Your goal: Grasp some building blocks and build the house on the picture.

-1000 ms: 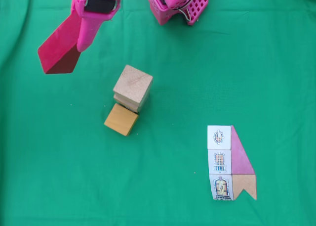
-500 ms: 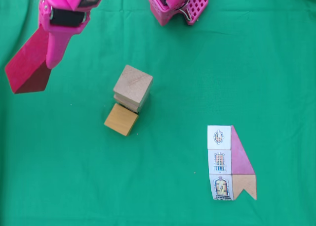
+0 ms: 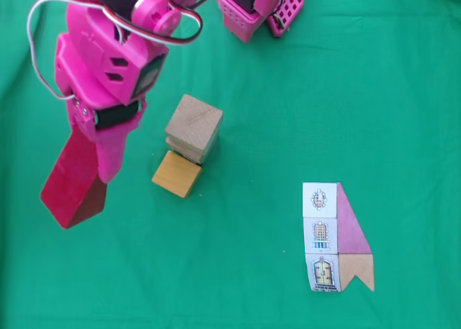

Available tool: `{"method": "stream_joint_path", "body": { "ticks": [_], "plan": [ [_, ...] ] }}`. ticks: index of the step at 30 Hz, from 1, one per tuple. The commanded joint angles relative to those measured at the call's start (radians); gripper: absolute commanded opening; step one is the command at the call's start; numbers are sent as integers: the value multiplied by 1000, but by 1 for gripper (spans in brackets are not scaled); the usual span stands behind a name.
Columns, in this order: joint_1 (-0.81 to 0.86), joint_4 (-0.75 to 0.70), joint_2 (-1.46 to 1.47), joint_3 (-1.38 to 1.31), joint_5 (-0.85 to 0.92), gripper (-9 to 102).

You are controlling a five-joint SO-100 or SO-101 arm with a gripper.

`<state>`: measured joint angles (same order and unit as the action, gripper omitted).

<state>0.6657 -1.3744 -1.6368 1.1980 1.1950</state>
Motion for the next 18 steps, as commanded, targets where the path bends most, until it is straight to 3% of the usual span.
{"method": "stream_joint_path", "body": {
  "ticks": [1,18],
  "plan": [
    [-43,17,28,-60,5,15],
    [-242,0,118,-41,2,15]
  ]
}}
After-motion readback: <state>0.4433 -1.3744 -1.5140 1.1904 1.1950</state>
